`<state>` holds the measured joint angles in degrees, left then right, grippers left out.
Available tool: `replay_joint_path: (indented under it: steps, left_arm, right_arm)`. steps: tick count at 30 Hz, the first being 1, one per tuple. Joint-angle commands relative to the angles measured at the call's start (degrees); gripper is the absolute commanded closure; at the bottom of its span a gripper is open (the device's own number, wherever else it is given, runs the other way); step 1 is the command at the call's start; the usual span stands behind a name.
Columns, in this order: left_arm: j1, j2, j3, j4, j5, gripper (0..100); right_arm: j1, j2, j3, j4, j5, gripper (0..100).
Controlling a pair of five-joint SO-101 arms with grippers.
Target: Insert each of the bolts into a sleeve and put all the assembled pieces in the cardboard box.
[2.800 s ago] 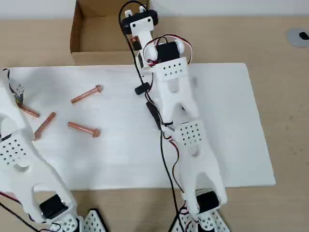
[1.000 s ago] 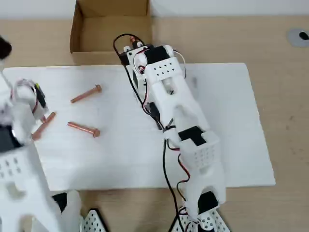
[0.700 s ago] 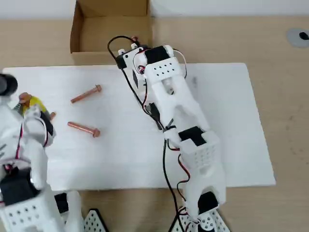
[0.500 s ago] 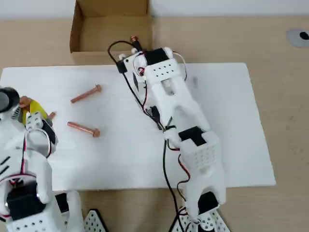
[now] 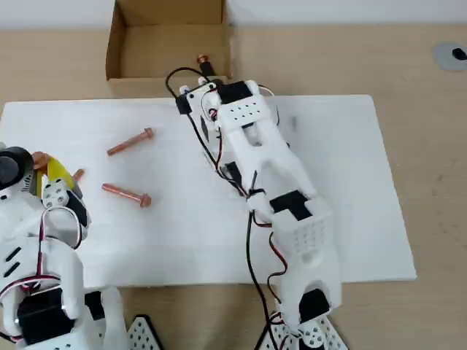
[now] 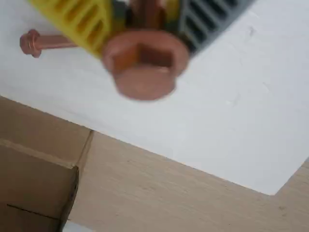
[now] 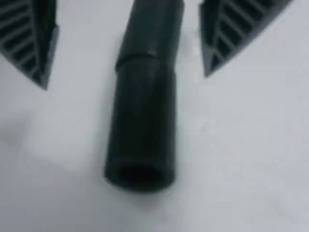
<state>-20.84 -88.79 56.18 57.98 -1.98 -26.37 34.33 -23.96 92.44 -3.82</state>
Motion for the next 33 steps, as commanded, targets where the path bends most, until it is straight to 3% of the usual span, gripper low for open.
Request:
replay_joint_path:
  steps: [1,12,19,33]
  left_arm:
    - [0.7,-0.5,-0.4,-1.2,0.1,99]
    - [0.7,-0.5,0.3,-1.2,0.2,99]
    - [0.7,-0.5,0.2,-1.2,0.3,99]
    - [0.7,-0.5,0.2,-1.2,0.3,99]
  right_arm:
    - [0.0,-3.6,-0.2,-1.4,0.4,75.3]
    - [0.0,0.3,0.0,-6.2,0.1,75.4]
    - [0.3,0.4,0.0,-5.7,0.4,90.3]
    - [0.3,4.6,0.0,1.4,0.4,91.0]
